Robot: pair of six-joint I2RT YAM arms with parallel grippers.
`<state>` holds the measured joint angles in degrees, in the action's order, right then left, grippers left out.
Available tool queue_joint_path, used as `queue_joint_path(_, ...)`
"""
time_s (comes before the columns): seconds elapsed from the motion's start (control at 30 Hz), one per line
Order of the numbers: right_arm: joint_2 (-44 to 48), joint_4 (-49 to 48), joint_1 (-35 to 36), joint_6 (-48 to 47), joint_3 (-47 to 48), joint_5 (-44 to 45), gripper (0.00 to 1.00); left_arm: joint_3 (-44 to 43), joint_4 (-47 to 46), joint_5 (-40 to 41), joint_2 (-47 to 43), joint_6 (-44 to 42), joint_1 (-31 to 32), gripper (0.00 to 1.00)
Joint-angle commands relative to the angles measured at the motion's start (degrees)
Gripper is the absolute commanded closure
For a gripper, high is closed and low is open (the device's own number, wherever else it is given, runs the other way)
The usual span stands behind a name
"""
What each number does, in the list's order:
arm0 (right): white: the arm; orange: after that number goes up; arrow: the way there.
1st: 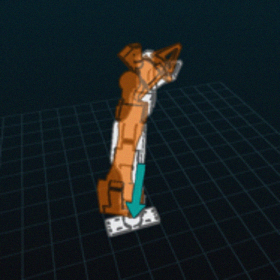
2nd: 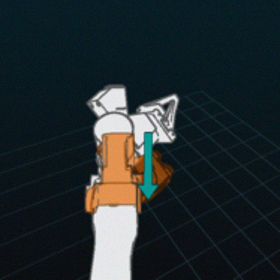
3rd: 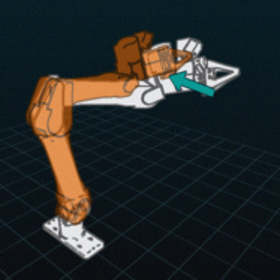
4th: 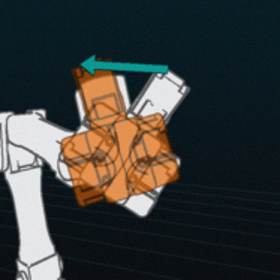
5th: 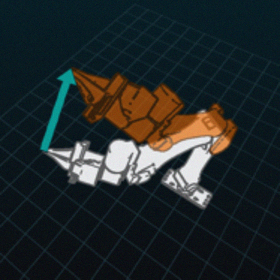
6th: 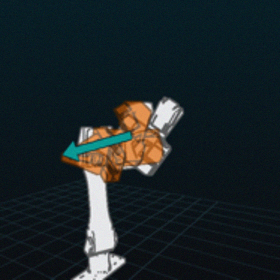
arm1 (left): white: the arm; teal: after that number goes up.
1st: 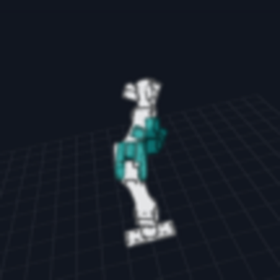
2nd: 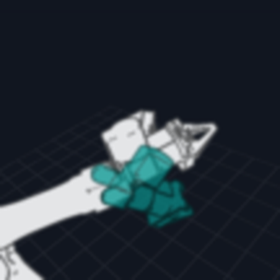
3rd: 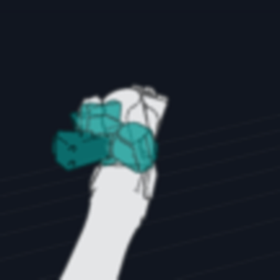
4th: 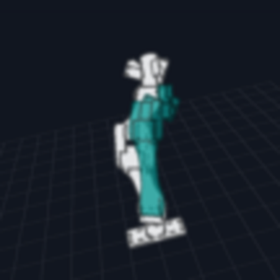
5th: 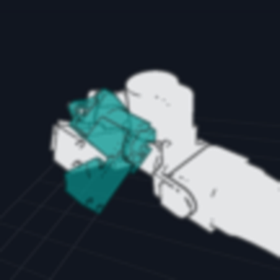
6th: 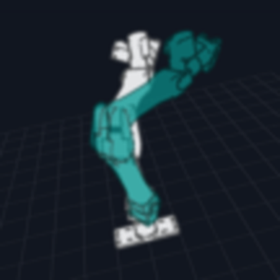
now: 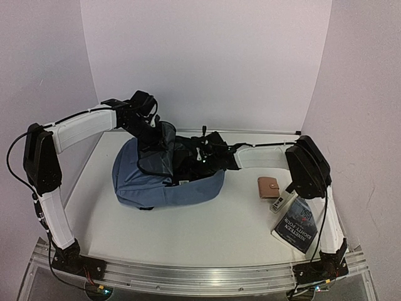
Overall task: Pack the student bag
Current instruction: Place the book in the student bag.
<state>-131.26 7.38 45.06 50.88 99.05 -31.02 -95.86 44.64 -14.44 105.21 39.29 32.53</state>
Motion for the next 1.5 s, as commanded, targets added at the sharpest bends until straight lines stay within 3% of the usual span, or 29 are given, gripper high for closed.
queue_joint_path(0.0, -2.70, -7.96, 2.19, 0.33, 8.29, -3.79, 0.29, -0.11, -6.16, -2.43, -1.94, 0.51, 0.25, 1.00)
queue_joint_path(0.1, 0.64, 1.10, 1.52, -6.06, 9.27, 2.28, 0.16, -0.33, -6.11, -2.26, -1.85, 0.53, 0.25, 1.00)
queue_joint_path(0.27, 8.06, 6.44, -2.25, -11.12, -1.19, 10.44, 0.02, -0.78, -5.37, -1.50, -1.89, 0.19, 0.25, 1.00)
queue_joint_path(0.37, 6.99, 6.73, -2.29, -10.48, -1.60, 7.30, 0.03, -0.61, -5.48, -1.38, -1.92, 0.20, 0.25, 1.00)
queue_joint_path(0.5, 0.88, 4.70, -1.97, -6.71, 2.70, -0.40, 0.19, -0.41, -5.93, -1.55, -1.85, 0.62, 0.23, 1.00)
queue_joint_path(0.6, -1.47, 0.28, -1.21, -3.99, 5.17, -2.66, 0.40, -0.02, -6.38, -1.60, -1.82, 0.82, 0.25, 1.00)
queue_joint_path(0.67, -2.50, -1.80, -0.58, -2.66, 7.05, -3.77, 0.48, -0.11, -6.42, -1.56, -1.57, 0.78, 0.25, 1.00)
queue_joint_path(0.93, -4.53, -16.52, 1.43, 4.24, 10.23, -9.01, 0.49, -0.69, -6.63, -2.13, -0.70, 1.03, 0.25, 1.00)
queue_joint_path(1.07, -4.09, -27.79, 0.70, 8.34, 7.07, -12.26, 0.53, 0.65, -7.60, -2.34, -1.74, 1.76, 0.25, 1.00)
queue_joint_path(1.1, -4.12, -29.02, 0.36, 8.42, 6.34, -12.67, 0.52, 0.92, -7.40, -2.11, -1.93, 1.75, 0.25, 1.00)
queue_joint_path(1.2, -1.83, -29.01, -1.75, 7.14, 2.36, -12.96, 0.36, 1.98, -7.08, -1.20, -2.96, 1.99, 0.18, 1.00)
queue_joint_path(1.47, 11.33, -19.08, -6.11, -4.75, -3.35, -15.15, 0.24, 4.05, -3.93, 2.66, -2.88, 2.83, -0.28, 0.99)
